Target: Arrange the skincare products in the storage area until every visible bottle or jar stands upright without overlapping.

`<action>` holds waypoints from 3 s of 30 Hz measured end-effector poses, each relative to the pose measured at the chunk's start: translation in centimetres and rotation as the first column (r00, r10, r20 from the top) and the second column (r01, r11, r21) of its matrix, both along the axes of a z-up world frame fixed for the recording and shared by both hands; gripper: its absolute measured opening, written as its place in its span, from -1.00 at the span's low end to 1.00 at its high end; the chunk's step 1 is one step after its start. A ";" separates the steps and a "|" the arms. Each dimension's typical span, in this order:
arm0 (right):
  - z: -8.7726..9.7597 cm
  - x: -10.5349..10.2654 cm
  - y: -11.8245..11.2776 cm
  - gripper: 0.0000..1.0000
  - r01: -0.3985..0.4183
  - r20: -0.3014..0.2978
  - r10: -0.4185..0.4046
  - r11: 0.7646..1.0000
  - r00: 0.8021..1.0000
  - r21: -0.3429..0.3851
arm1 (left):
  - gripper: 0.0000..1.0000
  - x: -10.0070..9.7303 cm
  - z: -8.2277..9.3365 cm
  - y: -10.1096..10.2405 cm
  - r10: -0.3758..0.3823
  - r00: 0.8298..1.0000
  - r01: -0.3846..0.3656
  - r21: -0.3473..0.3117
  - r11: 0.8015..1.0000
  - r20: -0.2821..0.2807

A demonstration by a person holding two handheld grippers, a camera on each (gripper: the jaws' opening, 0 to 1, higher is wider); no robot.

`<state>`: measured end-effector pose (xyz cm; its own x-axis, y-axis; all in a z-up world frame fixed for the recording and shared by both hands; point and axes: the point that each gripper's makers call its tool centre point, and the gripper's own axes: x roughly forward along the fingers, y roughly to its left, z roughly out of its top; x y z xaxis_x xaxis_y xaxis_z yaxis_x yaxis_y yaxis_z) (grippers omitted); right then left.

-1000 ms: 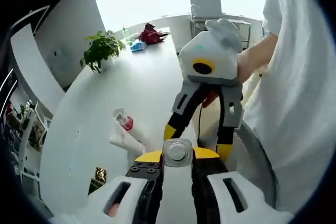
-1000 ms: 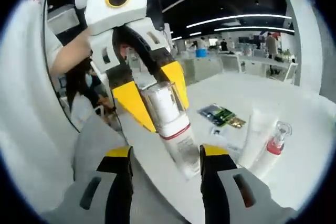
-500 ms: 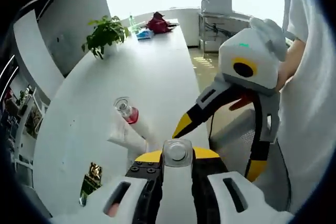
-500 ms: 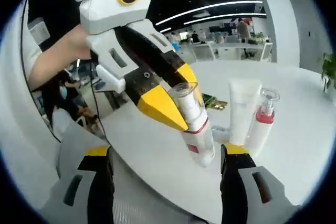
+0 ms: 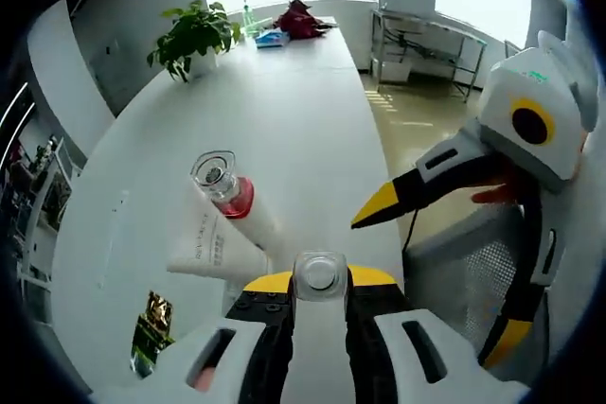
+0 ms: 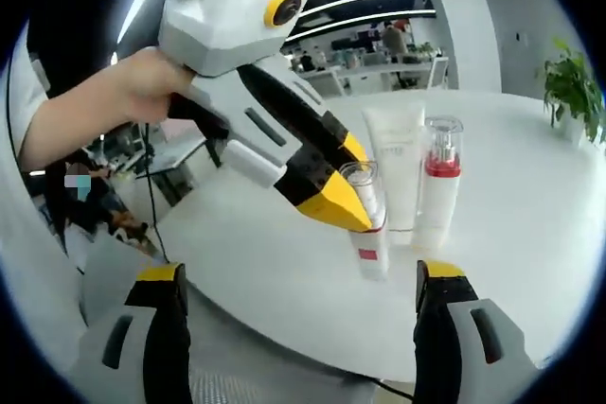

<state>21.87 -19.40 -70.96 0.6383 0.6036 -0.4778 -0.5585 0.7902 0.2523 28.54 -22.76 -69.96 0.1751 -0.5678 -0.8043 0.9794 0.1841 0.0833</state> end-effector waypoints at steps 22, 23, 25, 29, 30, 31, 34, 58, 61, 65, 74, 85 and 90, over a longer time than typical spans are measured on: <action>-0.6 0.1 -0.6 0.99 0.058 -0.021 -0.057 0.997 0.998 0.048 | -0.52 3.1 -3.8 -1.4 0.042 0.999 -0.043 0.044 0.998 0.010; -0.6 0.1 -0.6 0.99 0.058 -0.022 -0.057 0.997 0.998 0.049 | -0.52 3.2 -3.8 -1.4 0.044 0.999 -0.044 0.042 0.998 0.013; -0.7 0.1 -0.7 0.99 0.060 -0.025 -0.059 0.997 0.998 0.050 | -0.52 3.3 -3.7 -1.6 0.043 0.999 -0.044 0.039 0.998 0.017; -0.7 0.1 -0.7 0.99 0.061 -0.028 -0.059 0.997 0.998 0.055 | -0.52 3.5 -3.7 -1.9 0.050 0.999 -0.050 0.027 0.998 0.019; -0.7 0.1 -0.7 0.99 0.060 -0.028 -0.059 0.997 0.998 0.056 | -0.52 3.6 -3.7 -2.0 0.048 0.999 -0.048 0.026 0.998 0.021; -0.7 0.1 -0.7 0.99 0.061 -0.028 -0.059 0.997 0.998 0.056 | -0.52 3.7 -3.7 -2.0 0.047 0.999 -0.047 0.025 0.999 0.023; -0.7 0.1 -0.6 0.99 0.060 -0.031 -0.058 0.996 0.998 0.061 | -0.52 3.8 -3.7 -2.3 0.045 0.999 -0.046 0.024 0.999 0.023; -0.8 0.0 -0.6 0.99 0.056 -0.042 -0.053 0.996 0.998 0.076 | -0.51 4.0 -2.8 -2.5 0.044 0.998 -0.045 0.015 0.999 0.042; -0.8 0.0 -0.6 0.99 0.055 -0.043 -0.051 0.996 0.998 0.075 | -0.50 4.0 -2.5 -2.5 0.043 0.998 -0.043 0.015 0.999 0.046; -0.8 0.0 -0.6 0.99 0.053 -0.044 -0.050 0.996 0.998 0.074 | -0.48 4.1 -2.1 -2.4 0.043 0.998 -0.044 0.012 0.999 0.055; -0.9 -0.1 -0.5 0.99 0.043 -0.046 -0.040 0.997 0.998 0.064 | -0.46 4.1 -1.1 -2.2 0.045 0.996 -0.045 -0.003 0.999 0.078; -1.1 -0.1 -0.6 0.99 0.040 -0.042 -0.037 0.998 0.998 0.051 | -0.36 3.5 1.5 -1.5 0.059 0.992 -0.055 -0.040 0.998 0.116; -0.9 0.0 -0.6 0.99 0.043 -0.037 -0.041 0.997 0.998 0.060 | -0.28 3.3 2.6 -0.2 0.095 0.987 -0.088 -0.058 0.994 0.129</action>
<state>21.83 -19.99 -71.89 0.6467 0.6055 -0.4638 -0.5153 0.7952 0.3197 31.82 -22.95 -67.40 0.3308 -0.5850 -0.7405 0.9393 0.2799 0.1985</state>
